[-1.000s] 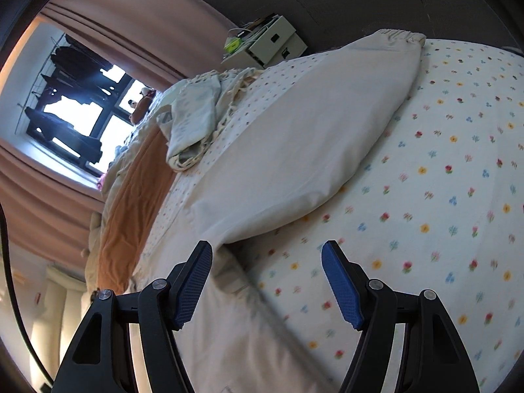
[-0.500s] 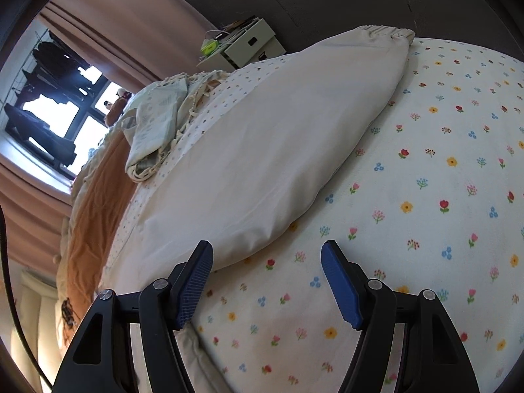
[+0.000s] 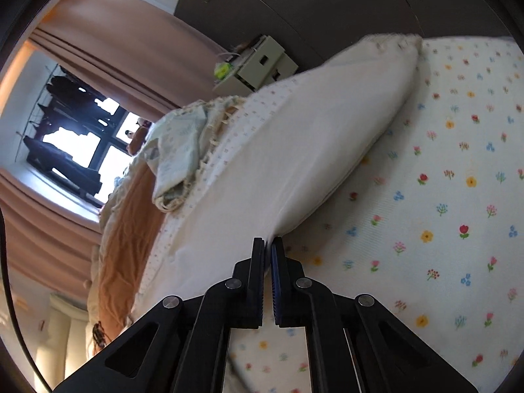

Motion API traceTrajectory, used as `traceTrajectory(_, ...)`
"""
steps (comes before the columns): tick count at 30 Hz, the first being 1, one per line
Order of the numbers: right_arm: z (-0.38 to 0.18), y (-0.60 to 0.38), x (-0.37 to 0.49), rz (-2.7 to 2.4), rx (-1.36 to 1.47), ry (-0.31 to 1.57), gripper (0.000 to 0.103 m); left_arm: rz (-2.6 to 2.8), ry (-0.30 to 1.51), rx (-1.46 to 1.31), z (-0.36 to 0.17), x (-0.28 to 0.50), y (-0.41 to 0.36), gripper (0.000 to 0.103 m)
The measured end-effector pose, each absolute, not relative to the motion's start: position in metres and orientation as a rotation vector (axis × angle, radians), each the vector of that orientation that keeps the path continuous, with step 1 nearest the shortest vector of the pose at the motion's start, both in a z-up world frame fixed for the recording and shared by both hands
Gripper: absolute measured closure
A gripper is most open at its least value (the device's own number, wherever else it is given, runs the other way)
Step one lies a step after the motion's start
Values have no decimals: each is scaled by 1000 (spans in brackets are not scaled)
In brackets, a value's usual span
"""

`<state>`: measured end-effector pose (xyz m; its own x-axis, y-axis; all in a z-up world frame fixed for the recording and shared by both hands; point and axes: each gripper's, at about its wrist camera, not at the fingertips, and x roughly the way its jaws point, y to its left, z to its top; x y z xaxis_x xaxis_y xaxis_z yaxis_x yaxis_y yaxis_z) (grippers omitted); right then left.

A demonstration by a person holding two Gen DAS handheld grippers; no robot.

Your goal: Fold large clothes

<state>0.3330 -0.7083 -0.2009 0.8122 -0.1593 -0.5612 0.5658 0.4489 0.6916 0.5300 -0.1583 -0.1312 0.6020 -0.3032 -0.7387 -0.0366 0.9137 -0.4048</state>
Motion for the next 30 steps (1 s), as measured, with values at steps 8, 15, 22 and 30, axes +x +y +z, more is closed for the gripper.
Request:
traceTrajectory(8,-147,-664,345,-340,949,367,97,-174,914,-417,-129,528,-157,22)
traceTrajectory(15,-121,-609,373,-182,890,360,99,-164,904,-450,-128,526,-148,22)
traceTrajectory(22,-124,-552,411,-152,724,517,99,-155,903,-472,-127,527,-141,22)
traceTrajectory(30,-137,-586,367,-253,813,514,20,-170,870,-458,-120,523,-144,7)
